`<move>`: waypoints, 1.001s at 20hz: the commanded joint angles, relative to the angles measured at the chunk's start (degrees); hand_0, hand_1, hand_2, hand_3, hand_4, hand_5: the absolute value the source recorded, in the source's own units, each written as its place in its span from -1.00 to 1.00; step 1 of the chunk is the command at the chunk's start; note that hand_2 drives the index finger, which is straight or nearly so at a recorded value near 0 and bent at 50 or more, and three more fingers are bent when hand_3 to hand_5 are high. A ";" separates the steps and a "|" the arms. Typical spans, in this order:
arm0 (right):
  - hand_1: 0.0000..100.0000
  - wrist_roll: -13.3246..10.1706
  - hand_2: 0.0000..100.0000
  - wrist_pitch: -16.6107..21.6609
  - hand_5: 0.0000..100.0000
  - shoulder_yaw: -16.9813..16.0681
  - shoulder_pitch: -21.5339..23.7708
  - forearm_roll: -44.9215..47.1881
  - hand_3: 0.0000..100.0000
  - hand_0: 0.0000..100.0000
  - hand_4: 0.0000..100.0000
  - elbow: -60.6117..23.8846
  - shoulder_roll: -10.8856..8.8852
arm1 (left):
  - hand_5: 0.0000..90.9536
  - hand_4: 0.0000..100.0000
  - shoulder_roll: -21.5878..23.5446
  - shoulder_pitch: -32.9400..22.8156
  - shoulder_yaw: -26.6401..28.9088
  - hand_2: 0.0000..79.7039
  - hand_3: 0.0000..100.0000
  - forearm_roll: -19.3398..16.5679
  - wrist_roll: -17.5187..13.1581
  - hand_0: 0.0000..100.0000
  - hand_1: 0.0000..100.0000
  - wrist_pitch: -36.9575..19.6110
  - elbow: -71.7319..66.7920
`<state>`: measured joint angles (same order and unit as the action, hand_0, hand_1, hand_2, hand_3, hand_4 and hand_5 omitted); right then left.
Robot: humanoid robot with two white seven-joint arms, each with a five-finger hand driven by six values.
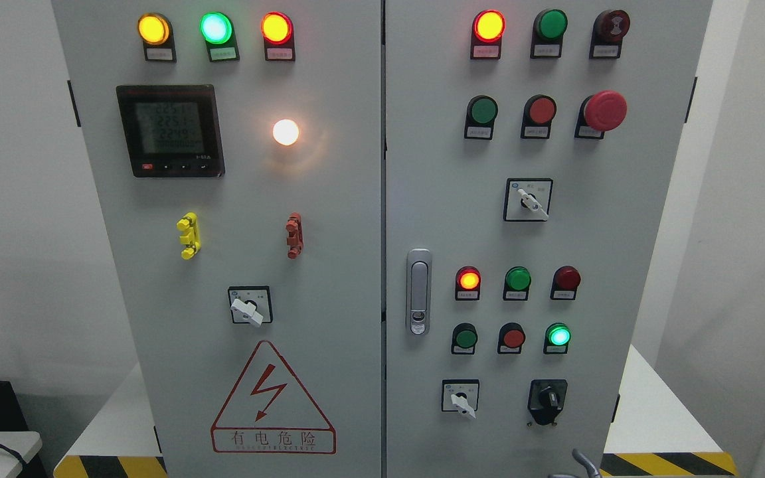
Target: Trip black knob to open circuit
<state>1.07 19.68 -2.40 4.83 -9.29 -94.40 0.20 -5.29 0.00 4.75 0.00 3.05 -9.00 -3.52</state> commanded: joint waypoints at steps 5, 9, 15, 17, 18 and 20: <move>-0.83 1.30 -1.00 -0.17 -0.83 -1.11 5.54 3.58 -0.90 -1.00 -0.90 -8.25 -4.42 | -1.00 -1.00 -0.07 0.44 0.00 -1.00 -1.00 -1.93 0.02 -0.76 -0.22 0.03 0.00; -0.83 1.30 -1.00 0.01 -0.78 -1.12 8.35 4.98 -0.87 -1.00 -0.85 -10.44 -4.51 | -1.00 -1.00 -0.07 0.44 0.00 -1.00 -1.00 -1.93 0.02 -0.76 -0.22 0.03 0.00; -0.80 1.39 -1.00 0.71 -0.74 -1.12 10.90 5.16 -0.83 -1.00 -0.80 -11.77 -4.51 | -1.00 -1.00 0.02 0.44 0.00 -1.00 -1.00 -1.85 0.02 -0.76 -0.22 0.03 0.00; -0.78 1.48 -1.00 0.89 -0.73 -1.03 10.99 5.16 -0.82 -1.00 -0.79 -11.77 -4.42 | -1.00 -1.00 0.02 0.44 0.00 -1.00 -1.00 -1.93 0.02 -0.76 -0.22 0.03 0.00; -0.78 1.48 -1.00 0.98 -0.73 -1.03 10.99 5.16 -0.82 -1.00 -0.79 -11.85 -4.42 | -1.00 -1.00 0.02 0.44 0.00 -1.00 -1.00 -1.85 0.02 -0.76 -0.22 0.03 0.00; -0.78 1.48 -1.00 1.06 -0.72 -1.03 11.52 5.16 -0.80 -1.00 -0.77 -12.21 -4.51 | -1.00 -1.00 0.02 0.44 0.00 -1.00 -1.00 -1.93 0.02 -0.76 -0.22 0.03 0.00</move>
<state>2.51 20.54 -3.25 14.75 -4.41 -103.46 -3.47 -5.31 0.00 4.75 0.00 3.05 -9.00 -3.52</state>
